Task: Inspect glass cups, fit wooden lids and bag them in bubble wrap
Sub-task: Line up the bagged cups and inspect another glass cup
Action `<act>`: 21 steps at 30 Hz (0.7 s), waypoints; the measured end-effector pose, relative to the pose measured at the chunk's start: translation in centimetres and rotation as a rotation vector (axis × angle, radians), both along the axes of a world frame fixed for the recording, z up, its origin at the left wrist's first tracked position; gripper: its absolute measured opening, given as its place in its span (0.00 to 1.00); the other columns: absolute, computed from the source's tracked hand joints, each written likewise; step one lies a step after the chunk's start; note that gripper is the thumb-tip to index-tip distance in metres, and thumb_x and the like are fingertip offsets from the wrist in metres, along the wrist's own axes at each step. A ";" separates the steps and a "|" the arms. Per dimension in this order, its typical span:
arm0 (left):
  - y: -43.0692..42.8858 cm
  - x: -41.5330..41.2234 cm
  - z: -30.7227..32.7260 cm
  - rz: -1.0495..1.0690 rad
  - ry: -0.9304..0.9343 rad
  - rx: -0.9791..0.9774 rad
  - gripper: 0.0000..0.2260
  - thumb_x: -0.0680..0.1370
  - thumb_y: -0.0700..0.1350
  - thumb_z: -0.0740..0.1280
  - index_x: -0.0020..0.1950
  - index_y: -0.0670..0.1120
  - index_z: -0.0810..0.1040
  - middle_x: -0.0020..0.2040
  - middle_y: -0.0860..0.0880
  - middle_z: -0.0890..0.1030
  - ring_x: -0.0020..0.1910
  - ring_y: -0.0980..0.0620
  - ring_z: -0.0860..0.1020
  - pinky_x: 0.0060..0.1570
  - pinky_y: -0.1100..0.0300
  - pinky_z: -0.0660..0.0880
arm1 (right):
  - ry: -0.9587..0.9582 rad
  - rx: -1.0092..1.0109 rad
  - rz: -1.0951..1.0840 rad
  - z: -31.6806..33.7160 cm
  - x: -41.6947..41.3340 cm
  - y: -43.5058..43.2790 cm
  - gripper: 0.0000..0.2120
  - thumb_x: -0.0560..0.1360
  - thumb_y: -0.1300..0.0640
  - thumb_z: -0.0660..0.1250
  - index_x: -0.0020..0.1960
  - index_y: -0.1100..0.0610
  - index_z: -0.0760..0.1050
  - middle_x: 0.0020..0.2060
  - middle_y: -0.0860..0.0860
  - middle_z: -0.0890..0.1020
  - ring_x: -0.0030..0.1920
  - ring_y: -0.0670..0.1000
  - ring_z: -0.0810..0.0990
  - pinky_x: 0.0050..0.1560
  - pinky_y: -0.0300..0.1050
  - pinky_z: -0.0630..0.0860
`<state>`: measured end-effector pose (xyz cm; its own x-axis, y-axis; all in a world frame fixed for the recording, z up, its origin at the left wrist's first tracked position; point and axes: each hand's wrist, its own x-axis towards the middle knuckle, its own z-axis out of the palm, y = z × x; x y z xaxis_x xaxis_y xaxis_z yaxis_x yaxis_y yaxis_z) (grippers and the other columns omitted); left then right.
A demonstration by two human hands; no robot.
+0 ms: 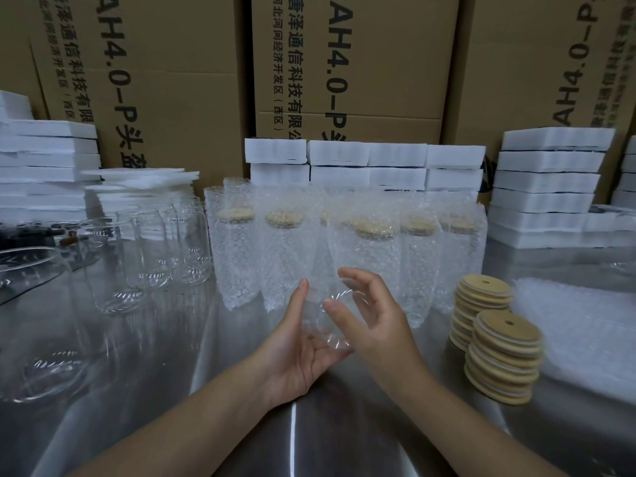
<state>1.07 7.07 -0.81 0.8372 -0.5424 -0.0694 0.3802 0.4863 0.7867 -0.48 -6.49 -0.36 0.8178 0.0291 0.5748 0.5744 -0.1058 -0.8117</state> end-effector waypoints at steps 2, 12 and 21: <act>0.0 -0.1 0.2 0.018 -0.005 0.015 0.35 0.73 0.67 0.60 0.69 0.41 0.73 0.63 0.39 0.80 0.59 0.46 0.81 0.56 0.58 0.80 | -0.009 -0.030 0.005 0.0 -0.1 0.0 0.24 0.66 0.44 0.72 0.61 0.45 0.73 0.61 0.39 0.77 0.66 0.36 0.70 0.63 0.29 0.66; -0.1 -0.2 0.5 0.158 -0.095 0.059 0.29 0.71 0.65 0.63 0.67 0.51 0.70 0.55 0.43 0.84 0.42 0.49 0.84 0.41 0.56 0.80 | 0.003 -0.011 0.039 0.1 -0.7 0.2 0.17 0.70 0.47 0.65 0.59 0.42 0.72 0.64 0.38 0.74 0.67 0.35 0.68 0.60 0.30 0.67; -0.7 -0.5 0.4 0.435 -0.321 0.156 0.43 0.63 0.61 0.74 0.76 0.55 0.64 0.69 0.45 0.74 0.67 0.45 0.75 0.63 0.40 0.74 | -0.013 0.004 0.054 -0.2 -0.7 0.8 0.17 0.79 0.55 0.63 0.64 0.38 0.67 0.65 0.36 0.71 0.62 0.31 0.71 0.54 0.24 0.69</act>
<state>0.57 6.39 -0.46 0.9738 -0.1463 0.1743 -0.0999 0.4135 0.9050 -1.17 -5.69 -0.52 0.8074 0.0704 0.5858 0.5898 -0.0715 -0.8044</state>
